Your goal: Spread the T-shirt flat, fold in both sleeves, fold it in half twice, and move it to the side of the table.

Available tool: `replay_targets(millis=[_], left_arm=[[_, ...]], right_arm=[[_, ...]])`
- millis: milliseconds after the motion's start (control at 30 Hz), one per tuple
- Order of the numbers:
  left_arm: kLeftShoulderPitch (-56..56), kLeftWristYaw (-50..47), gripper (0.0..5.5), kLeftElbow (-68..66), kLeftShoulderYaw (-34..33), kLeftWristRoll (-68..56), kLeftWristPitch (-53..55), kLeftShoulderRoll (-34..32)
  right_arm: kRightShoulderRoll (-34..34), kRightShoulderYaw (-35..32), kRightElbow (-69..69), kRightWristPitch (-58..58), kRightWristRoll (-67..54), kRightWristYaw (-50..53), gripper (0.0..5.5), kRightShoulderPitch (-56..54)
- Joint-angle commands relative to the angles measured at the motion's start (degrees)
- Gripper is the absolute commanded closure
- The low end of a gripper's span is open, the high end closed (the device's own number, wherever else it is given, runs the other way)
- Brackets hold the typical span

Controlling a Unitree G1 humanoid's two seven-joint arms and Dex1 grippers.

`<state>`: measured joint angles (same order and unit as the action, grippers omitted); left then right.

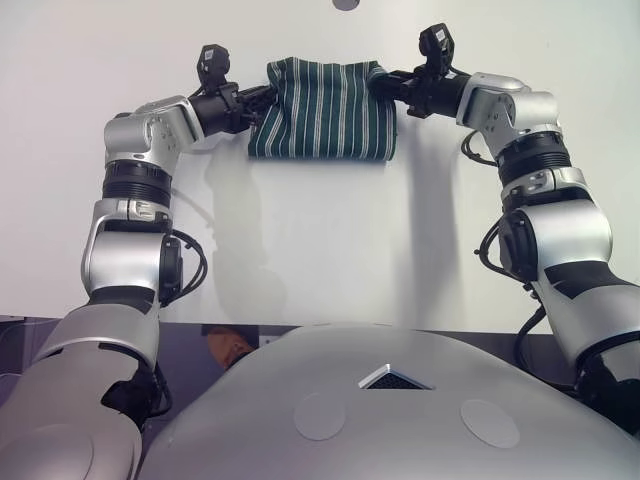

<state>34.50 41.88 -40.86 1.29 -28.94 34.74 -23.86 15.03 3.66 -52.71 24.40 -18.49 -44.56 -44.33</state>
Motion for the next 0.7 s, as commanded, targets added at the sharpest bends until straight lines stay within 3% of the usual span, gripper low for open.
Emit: replay_targets(millis=[33, 167, 300, 433, 500, 600, 700], left_arm=[[-2.7, -0.8, 4.78, 2.8, -5.0, -0.8, 0.7, -0.1], [-4.6, -2.0, 4.78, 6.6, -11.3, -3.4, 0.4, 0.8], [-4.2, -3.2, 5.31, 8.4, -13.8, -3.1, -1.6, 2.9], [-6.9, 1.4, 5.34, 19.7, -9.4, -2.8, -1.2, 4.5], [-8.7, 1.8, 5.34, 22.3, -3.2, 3.2, -4.9, 4.5], [-8.5, 0.2, 5.34, 19.7, 4.0, 12.2, -11.4, 4.8], [-6.7, -2.6, 5.34, 14.6, 4.8, 16.4, -15.6, 5.1]], right_arm=[[1.8, -8.2, 3.3, -2.8, -3.5, 2.2, 4.39, -0.2], [0.6, -12.5, 8.9, -2.9, -6.4, 1.2, 4.39, 1.7], [-3.6, -5.1, 13.0, -1.1, -1.7, 0.5, 5.19, 4.7], [-2.8, -6.5, 9.9, 3.0, -1.3, 2.1, 4.71, 4.7], [-2.4, -6.8, 9.0, 2.7, -0.5, 2.8, 4.33, 4.6], [-1.9, -8.8, 6.2, -0.6, 0.1, 5.8, 4.12, 2.8], [-2.2, -9.4, 4.7, -1.9, 0.6, 6.3, 4.12, 2.1]])
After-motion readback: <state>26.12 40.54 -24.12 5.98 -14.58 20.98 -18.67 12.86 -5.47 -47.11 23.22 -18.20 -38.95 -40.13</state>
